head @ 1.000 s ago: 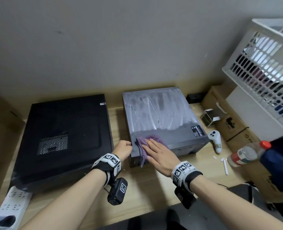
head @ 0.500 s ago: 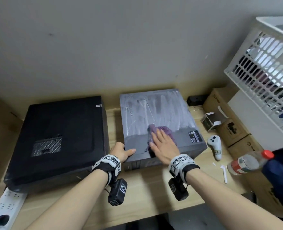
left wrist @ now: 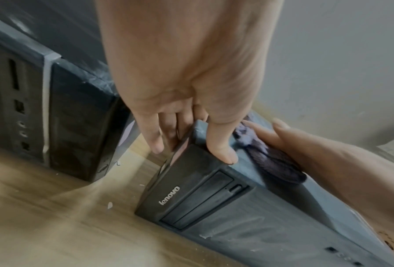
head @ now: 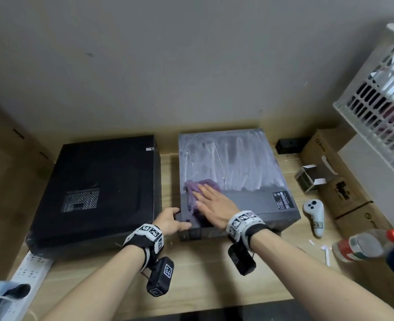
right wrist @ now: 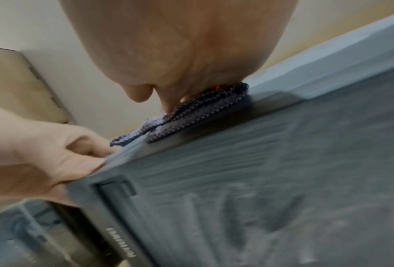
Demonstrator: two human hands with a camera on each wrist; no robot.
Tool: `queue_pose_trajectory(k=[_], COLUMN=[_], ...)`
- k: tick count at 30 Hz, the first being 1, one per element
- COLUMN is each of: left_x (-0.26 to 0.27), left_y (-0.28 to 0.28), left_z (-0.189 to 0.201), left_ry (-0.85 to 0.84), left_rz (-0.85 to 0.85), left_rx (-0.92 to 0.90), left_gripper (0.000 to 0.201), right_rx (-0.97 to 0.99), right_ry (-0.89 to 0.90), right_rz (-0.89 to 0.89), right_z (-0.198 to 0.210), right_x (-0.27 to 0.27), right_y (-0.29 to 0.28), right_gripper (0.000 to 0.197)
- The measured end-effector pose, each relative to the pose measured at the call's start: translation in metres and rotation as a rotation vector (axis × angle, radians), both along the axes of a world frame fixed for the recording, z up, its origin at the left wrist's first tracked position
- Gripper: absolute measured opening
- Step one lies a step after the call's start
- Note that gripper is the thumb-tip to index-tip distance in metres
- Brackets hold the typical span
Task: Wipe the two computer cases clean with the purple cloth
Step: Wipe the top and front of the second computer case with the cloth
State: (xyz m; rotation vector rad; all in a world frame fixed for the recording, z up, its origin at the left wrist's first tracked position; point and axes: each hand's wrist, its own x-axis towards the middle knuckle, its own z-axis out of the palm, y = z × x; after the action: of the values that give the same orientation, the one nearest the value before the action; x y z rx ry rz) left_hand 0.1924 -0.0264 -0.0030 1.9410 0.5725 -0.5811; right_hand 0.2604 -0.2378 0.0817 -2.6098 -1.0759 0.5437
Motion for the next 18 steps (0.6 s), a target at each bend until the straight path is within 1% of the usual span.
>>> queue_pose_trajectory(k=[1, 2, 3, 4, 6, 7, 9, 11, 13, 15, 16, 17, 18], left_x=[0.002, 0.002, 0.001, -0.001, -0.006, -0.008, -0.011, -0.011, -0.009, -0.004, -0.004, -0.004, -0.005], left_y=[0.005, 0.006, 0.005, 0.003, -0.006, -0.010, -0.017, -0.020, -0.016, -0.010, -0.010, -0.008, -0.009], left_z=[-0.016, -0.021, -0.018, -0.007, 0.019, 0.030, 0.042, 0.047, 0.038, 0.019, 0.028, 0.040, 0.065], left_ry=[0.020, 0.026, 0.024, 0.015, 0.008, 0.005, -0.012, -0.037, -0.014, 0.057, 0.097, 0.119, 0.119], left_rz=[0.009, 0.020, 0.026, 0.031, 0.044, 0.054, 0.062, 0.057, 0.040, -0.023, -0.062, -0.094, -0.114], left_rx=[0.006, 0.004, 0.002, -0.005, 0.010, 0.014, 0.015, 0.013, 0.048, 0.063, 0.055, 0.053, 0.056], left_gripper=[0.121, 0.124, 0.124, 0.121, 0.107, 0.101, 0.095, 0.098, 0.107, 0.118, 0.117, 0.108, 0.093], right_rx=[-0.009, -0.024, -0.042, -0.057, -0.082, -0.087, -0.081, -0.071, -0.061, -0.052, -0.048, -0.048, -0.048], right_ry=[-0.008, -0.021, -0.031, -0.034, -0.028, -0.025, -0.026, -0.042, -0.053, -0.069, -0.077, -0.086, -0.095], right_rz=[-0.033, -0.072, -0.115, -0.157, -0.221, -0.244, -0.259, -0.194, -0.093, 0.000, 0.053, 0.110, 0.167], right_z=[0.000, -0.001, -0.003, -0.004, -0.006, -0.007, -0.008, -0.006, -0.005, -0.003, -0.002, -0.002, -0.001], right_x=[0.005, 0.011, 0.017, 0.022, 0.029, 0.030, 0.026, 0.015, 0.001, -0.011, -0.016, -0.021, -0.025], right_y=[-0.013, -0.027, -0.039, -0.047, -0.048, -0.041, -0.020, 0.003, 0.022, 0.028, 0.026, 0.021, 0.015], right_gripper=[0.058, 0.058, 0.058, 0.058, 0.059, 0.059, 0.060, 0.060, 0.061, 0.065, 0.069, 0.071, 0.070])
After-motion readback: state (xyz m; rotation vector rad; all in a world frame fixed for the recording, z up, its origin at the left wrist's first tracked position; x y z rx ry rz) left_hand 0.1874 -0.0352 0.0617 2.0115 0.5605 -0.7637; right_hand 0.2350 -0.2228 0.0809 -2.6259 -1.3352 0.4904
